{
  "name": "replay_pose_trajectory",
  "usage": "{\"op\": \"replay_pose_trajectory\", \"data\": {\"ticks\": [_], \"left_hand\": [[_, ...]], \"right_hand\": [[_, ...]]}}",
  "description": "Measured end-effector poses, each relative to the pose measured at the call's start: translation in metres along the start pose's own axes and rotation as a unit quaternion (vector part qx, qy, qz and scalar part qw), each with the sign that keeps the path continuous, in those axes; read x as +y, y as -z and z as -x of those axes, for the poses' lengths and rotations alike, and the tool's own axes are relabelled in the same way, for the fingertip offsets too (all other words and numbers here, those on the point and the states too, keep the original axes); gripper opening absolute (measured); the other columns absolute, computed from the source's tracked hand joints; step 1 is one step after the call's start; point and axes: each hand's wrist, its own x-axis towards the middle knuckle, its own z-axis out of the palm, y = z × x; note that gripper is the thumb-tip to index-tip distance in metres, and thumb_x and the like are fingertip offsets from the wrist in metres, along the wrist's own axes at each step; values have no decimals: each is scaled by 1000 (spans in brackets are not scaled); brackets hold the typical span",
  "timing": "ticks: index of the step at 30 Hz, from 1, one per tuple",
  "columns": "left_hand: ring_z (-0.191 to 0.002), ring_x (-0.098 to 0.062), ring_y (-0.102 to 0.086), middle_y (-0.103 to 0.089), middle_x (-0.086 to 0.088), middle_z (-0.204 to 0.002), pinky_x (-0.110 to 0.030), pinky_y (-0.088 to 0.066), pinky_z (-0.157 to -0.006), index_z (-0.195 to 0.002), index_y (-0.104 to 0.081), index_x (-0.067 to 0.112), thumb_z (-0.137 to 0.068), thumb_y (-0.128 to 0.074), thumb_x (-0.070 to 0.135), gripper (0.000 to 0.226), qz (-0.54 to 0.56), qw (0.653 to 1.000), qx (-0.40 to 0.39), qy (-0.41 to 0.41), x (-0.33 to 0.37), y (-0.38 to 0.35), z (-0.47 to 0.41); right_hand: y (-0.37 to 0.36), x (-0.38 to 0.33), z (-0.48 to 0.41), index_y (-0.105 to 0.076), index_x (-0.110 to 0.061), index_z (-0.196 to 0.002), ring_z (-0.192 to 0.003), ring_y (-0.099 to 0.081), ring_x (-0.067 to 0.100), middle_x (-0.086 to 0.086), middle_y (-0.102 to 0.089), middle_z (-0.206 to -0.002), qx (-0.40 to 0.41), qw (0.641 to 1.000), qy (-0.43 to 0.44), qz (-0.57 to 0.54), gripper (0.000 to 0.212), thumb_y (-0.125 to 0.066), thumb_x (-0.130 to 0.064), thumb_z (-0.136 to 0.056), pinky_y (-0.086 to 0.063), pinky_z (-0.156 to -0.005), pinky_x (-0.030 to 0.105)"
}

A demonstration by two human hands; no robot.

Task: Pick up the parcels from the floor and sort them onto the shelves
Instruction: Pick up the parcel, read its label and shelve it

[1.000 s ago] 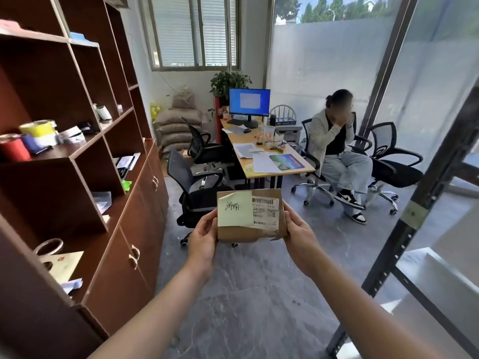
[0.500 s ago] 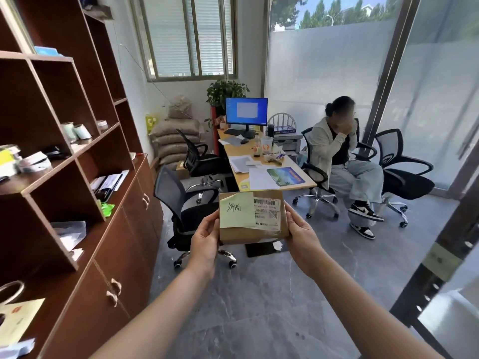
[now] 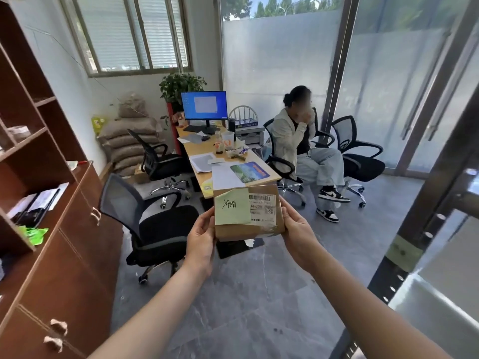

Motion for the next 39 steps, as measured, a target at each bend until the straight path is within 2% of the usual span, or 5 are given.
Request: {"op": "replay_pose_trajectory", "data": {"ticks": [7, 11, 17, 24, 39], "left_hand": [[-97, -10, -70, -74, 1, -110, -16, -58, -70, -114, -67, 20, -103, -51, 6, 24, 16, 998, -46, 30, -15, -20, -25], [-87, -6, -73, -77, 4, -103, -17, -58, -65, -117, -66, 20, -102, -52, 6, 24, 10, 995, -84, 45, -22, -29, -43], [-113, -26, -65, -71, -7, -124, -30, -56, -75, -118, -67, 23, -102, -54, 12, 23, 1, 987, -141, 82, -39, -53, -75], [-82, -9, -66, -71, -6, -116, -15, -53, -60, -127, -62, 15, -103, -49, 5, 29, 0, 963, -240, 119, -65, -95, -90], [-110, -24, -68, -74, -9, -115, -34, -53, -88, -117, -67, 17, -101, -56, 7, 22, -14, 887, -415, 201, -128, -148, -62]], "right_hand": [[19, 1, -7, -52, -22, -141, -112, -65, 19, 5, -70, -124, 50, 998, 32, 7, 39, -35, -16, -107, -51, -98, 36], [25, 1, -12, -54, -25, -139, -106, -68, 13, -1, -73, -119, 84, 995, 47, 19, 38, -35, -16, -107, -55, -84, 27], [43, -5, -10, -53, -26, -137, -105, -67, 12, 3, -69, -124, 141, 987, 57, 50, 37, -34, -15, -108, -55, -79, 21], [66, -8, 2, -49, -26, -141, -114, -65, 16, 3, -68, -126, 247, 964, 79, 60, 39, -29, -29, -108, -53, -92, 30], [92, 9, 84, -52, -25, -134, -115, -65, 16, 2, -68, -127, 436, 897, 76, 20, 32, -37, -30, -107, -54, -76, 20]]}}
